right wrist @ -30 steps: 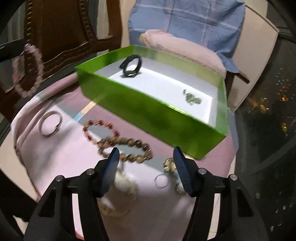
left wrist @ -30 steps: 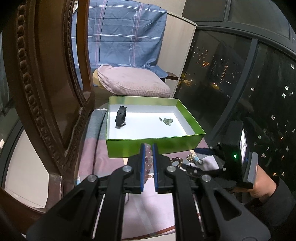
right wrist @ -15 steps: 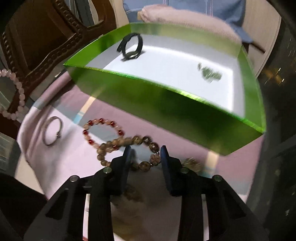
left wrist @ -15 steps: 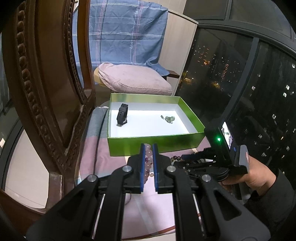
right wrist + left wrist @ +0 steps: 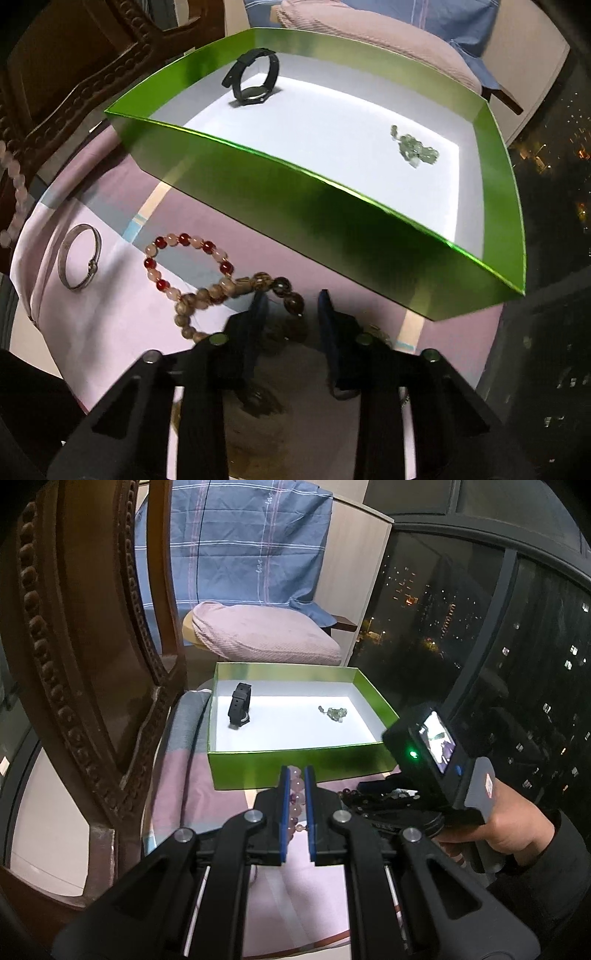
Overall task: Organize jewelry
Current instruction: 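Grasp the red-and-brown bead bracelet with the right tool while the left tool holds the pink bracelet, then carry the brown bead bracelet into the green box and open the right tool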
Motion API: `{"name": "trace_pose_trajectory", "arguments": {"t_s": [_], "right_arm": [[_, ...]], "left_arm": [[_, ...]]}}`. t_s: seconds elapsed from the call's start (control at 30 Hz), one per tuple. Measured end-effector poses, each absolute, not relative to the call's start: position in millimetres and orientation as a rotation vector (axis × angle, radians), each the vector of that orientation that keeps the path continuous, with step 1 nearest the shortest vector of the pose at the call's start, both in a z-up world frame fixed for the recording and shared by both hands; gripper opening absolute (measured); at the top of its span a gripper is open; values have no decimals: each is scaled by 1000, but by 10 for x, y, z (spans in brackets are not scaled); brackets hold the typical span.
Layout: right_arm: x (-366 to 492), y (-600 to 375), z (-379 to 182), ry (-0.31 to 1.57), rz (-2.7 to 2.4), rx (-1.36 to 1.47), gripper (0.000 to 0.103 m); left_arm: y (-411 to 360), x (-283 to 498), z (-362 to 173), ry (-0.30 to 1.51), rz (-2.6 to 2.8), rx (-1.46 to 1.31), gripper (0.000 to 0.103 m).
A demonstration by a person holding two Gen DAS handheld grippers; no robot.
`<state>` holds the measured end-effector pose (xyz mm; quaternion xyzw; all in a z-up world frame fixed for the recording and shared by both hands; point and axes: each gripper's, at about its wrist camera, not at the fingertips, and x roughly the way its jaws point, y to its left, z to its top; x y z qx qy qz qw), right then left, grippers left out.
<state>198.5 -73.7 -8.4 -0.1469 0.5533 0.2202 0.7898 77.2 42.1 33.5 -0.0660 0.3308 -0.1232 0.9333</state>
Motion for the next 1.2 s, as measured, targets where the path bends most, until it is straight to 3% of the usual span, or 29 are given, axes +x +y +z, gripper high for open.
{"name": "trace_pose_trajectory", "arguments": {"t_s": [0.03, 0.23, 0.47, 0.6, 1.2], "right_arm": [[1973, -716, -81, 1188, 483, -325, 11], [1929, -775, 2, 1102, 445, -315, 10], [1332, -1321, 997, 756, 492, -83, 11], [932, -1549, 1278, 591, 479, -19, 11], [610, -1587, 1174, 530, 461, 9, 11]], "left_arm": [[416, 771, 331, 678, -252, -133, 8], [451, 783, 327, 679, -247, -146, 8], [461, 787, 317, 681, -240, -172, 8], [401, 776, 318, 677, -210, -167, 8], [111, 734, 253, 656, -143, -114, 8]]}}
